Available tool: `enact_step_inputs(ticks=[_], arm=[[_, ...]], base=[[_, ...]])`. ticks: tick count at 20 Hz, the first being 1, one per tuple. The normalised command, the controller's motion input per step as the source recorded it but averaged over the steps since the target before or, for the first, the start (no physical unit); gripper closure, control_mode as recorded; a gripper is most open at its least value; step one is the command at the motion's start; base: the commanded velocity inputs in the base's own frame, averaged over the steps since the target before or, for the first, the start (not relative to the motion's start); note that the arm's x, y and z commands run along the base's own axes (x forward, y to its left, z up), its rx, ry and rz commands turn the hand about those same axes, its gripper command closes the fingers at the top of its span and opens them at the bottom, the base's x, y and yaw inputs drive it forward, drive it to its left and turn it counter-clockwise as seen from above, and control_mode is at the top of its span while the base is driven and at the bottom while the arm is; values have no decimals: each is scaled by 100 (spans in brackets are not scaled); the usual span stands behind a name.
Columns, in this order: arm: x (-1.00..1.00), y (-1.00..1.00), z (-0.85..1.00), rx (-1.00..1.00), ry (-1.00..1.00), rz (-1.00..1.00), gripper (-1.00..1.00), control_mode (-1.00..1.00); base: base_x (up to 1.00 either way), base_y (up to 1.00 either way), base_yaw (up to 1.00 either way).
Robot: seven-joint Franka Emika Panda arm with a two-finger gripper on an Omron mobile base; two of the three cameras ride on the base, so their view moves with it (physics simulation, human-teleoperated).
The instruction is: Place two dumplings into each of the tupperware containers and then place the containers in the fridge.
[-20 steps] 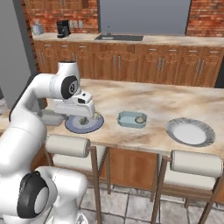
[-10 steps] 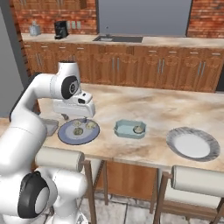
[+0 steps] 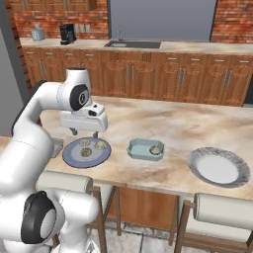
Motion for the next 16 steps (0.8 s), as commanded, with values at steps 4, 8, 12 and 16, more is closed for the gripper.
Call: enact_step_inputs(ticks=[4, 8, 12, 16], arm=[[71, 7, -4, 0, 0, 0, -100, -100], [86, 34, -34, 0, 0, 0, -100, -100], [49, 44, -44, 0, 0, 2, -100, -100], [32, 25, -35, 0, 0, 4, -100, -100]], base=[[0, 0, 0], [0, 0, 0], [0, 0, 0], [0, 0, 0]])
